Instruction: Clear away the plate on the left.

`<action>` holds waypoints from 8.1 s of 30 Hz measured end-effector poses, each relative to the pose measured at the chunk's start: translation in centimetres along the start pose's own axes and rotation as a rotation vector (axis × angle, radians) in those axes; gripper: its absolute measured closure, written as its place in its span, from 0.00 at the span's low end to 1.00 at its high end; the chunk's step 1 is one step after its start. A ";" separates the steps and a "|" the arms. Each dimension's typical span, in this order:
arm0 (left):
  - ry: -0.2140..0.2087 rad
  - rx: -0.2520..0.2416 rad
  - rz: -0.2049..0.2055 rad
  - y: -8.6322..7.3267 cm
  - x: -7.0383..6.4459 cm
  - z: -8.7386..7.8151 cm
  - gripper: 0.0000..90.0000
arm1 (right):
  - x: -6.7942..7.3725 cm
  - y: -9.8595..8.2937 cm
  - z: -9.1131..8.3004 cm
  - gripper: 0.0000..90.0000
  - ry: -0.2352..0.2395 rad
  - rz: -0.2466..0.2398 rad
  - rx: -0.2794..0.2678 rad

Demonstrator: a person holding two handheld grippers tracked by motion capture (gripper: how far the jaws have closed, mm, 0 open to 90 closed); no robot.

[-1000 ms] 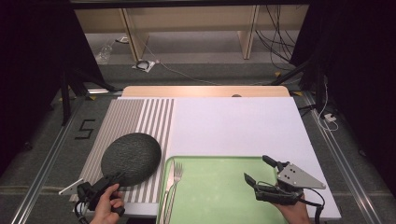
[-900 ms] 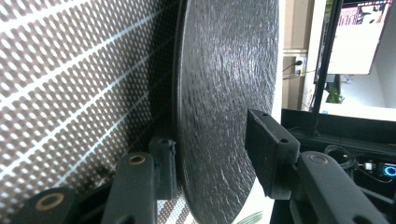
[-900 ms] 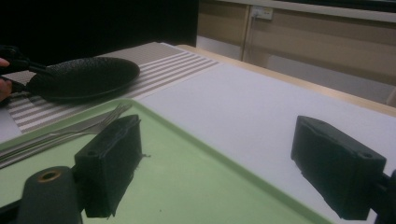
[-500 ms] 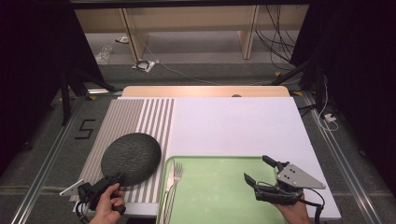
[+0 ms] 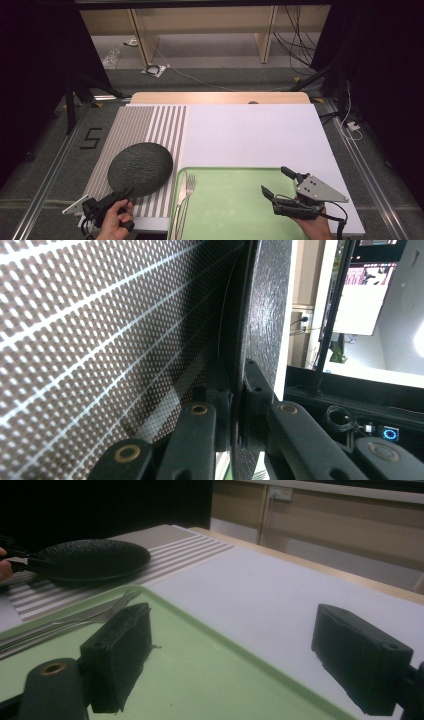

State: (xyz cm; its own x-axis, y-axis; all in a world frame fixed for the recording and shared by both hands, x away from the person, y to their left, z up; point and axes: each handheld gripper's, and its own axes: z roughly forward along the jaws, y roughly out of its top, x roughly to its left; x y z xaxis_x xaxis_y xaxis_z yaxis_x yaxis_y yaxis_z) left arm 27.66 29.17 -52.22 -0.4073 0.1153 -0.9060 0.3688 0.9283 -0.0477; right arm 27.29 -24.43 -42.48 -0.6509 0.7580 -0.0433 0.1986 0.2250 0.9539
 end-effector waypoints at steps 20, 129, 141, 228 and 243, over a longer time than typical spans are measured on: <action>-0.008 0.012 0.029 -0.1 -0.5 0.0 0.95 | 0.0 0.0 0.0 0.19 0.003 -0.002 0.000; -0.045 0.594 0.332 -12.8 -4.2 4.0 0.94 | -0.3 -0.2 0.1 0.19 -0.007 0.006 0.001; -0.034 0.644 0.340 -14.1 -4.2 4.7 0.94 | -0.3 -0.2 0.1 0.19 -0.003 0.014 -0.004; 0.060 0.810 0.577 -16.1 -4.5 5.7 0.53 | -0.3 -0.2 0.1 0.19 0.000 0.016 -0.001; 0.055 0.700 0.740 -14.7 -5.7 5.4 0.49 | -0.3 -0.2 0.1 0.19 0.000 0.017 -0.005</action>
State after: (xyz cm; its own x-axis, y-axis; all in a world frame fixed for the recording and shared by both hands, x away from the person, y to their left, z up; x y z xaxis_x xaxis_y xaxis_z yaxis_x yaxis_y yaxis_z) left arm 29.09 12.91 -48.66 0.0901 0.6084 -0.7885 0.9422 0.2044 0.2654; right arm 27.53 -24.60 -42.69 -0.6473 0.7618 -0.0270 0.2064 0.2092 0.9558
